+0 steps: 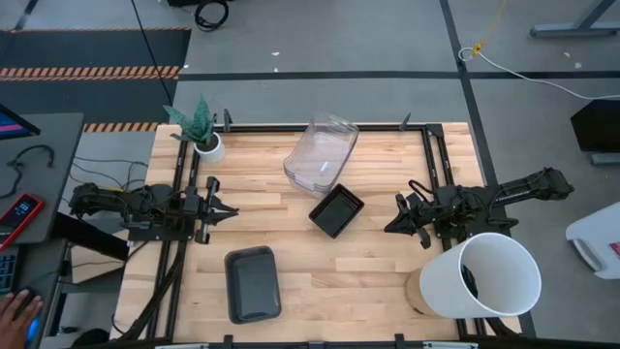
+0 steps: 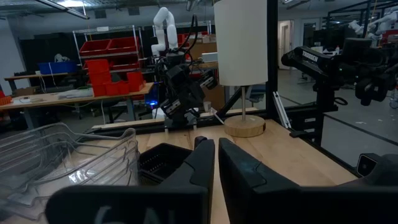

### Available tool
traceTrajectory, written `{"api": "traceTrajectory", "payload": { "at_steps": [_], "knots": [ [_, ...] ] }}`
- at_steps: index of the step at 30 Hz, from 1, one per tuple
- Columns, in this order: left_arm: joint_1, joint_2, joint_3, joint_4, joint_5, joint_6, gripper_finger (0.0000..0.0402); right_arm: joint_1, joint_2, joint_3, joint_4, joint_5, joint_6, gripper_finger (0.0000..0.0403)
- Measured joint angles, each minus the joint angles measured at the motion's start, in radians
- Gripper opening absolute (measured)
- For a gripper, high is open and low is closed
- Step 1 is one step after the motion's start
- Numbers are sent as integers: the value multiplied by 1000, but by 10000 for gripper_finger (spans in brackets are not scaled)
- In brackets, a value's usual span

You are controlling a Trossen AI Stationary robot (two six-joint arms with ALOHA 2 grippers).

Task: Stack baskets by color
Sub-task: Return to Home Position

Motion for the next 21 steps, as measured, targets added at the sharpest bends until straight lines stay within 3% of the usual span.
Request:
{"api": "traceTrajectory", "payload": {
  "at_steps": [21],
  "knots": [
    [0, 0, 0, 0, 0, 0, 23, 0, 0, 0, 0, 0, 0, 13]
  ]
}}
